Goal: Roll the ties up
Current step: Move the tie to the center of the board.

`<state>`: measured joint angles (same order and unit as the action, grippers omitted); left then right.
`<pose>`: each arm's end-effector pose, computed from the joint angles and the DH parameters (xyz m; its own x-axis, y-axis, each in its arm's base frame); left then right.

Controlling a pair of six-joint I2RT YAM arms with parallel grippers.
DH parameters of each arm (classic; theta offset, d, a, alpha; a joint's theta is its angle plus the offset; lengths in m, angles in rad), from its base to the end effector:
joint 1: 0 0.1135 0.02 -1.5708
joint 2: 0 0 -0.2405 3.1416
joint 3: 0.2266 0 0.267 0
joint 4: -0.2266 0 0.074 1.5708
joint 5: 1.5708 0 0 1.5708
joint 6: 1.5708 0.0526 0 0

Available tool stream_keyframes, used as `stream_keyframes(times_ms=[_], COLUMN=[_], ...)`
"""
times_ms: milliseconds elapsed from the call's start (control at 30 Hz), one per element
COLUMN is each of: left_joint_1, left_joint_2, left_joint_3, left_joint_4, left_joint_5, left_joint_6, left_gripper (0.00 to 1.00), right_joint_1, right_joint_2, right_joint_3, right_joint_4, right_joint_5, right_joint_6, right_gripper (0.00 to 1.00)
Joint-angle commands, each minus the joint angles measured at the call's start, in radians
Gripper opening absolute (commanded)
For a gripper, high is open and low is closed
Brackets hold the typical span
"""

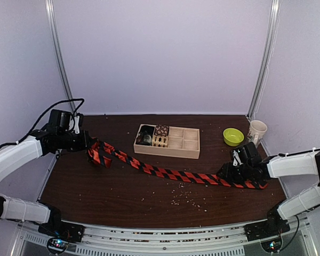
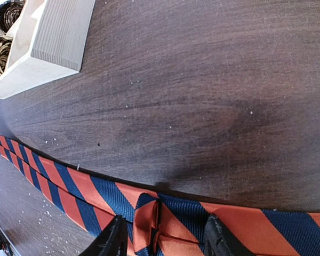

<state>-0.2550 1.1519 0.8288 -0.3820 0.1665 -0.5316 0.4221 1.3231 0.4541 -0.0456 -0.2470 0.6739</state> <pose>0.2724 -0.0800 0.2259 -0.7286 -0.3267 -0.6020 0.0018 0.8780 -0.4786 0.2238 0.1146 0.0877 -0.8976 0.2602 -0.3558 0.0343 0.8460 0.5321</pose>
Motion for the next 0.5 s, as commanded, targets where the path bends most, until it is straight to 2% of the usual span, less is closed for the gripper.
stream_keyframes(times_ms=[0, 133, 167, 200, 267, 300, 367, 400, 467], left_joint_1=[0.007, 0.008, 0.009, 0.008, 0.007, 0.007, 0.008, 0.009, 0.024], left_joint_2=[0.04, 0.116, 0.148, 0.173, 0.201, 0.198, 0.184, 0.184, 0.203], left_joint_3=[0.072, 0.089, 0.096, 0.111, 0.127, 0.121, 0.106, 0.104, 0.103], left_joint_4=[-0.098, -0.097, -0.097, -0.117, -0.137, -0.128, -0.113, -0.117, -0.115], left_joint_5=[-0.07, -0.112, -0.123, -0.147, -0.189, -0.206, -0.255, -0.287, -0.343], left_joint_6=[0.047, 0.054, 0.059, 0.067, 0.082, 0.085, 0.088, 0.091, 0.088], left_gripper=[0.03, 0.07, 0.13, 0.27, 0.62, 0.74, 0.87, 0.9, 0.9], right_joint_1=[-0.014, -0.015, -0.014, -0.014, -0.014, -0.013, -0.013, -0.013, -0.013], right_joint_2=[0.061, 0.104, 0.105, 0.105, 0.086, 0.07, 0.041, 0.028, 0.0], right_joint_3=[-0.009, 0.052, 0.065, 0.079, 0.099, 0.108, 0.121, 0.126, 0.13], right_joint_4=[-0.053, -0.06, -0.064, -0.069, -0.079, -0.086, -0.101, -0.109, -0.112], right_joint_5=[-0.001, -0.031, -0.042, -0.058, -0.08, -0.09, -0.111, -0.12, -0.139], right_joint_6=[-0.044, -0.077, -0.087, -0.097, -0.113, -0.122, -0.141, -0.149, -0.16], right_gripper=[0.49, 0.5, 0.51, 0.51, 0.53, 0.55, 0.58, 0.6, 0.62])
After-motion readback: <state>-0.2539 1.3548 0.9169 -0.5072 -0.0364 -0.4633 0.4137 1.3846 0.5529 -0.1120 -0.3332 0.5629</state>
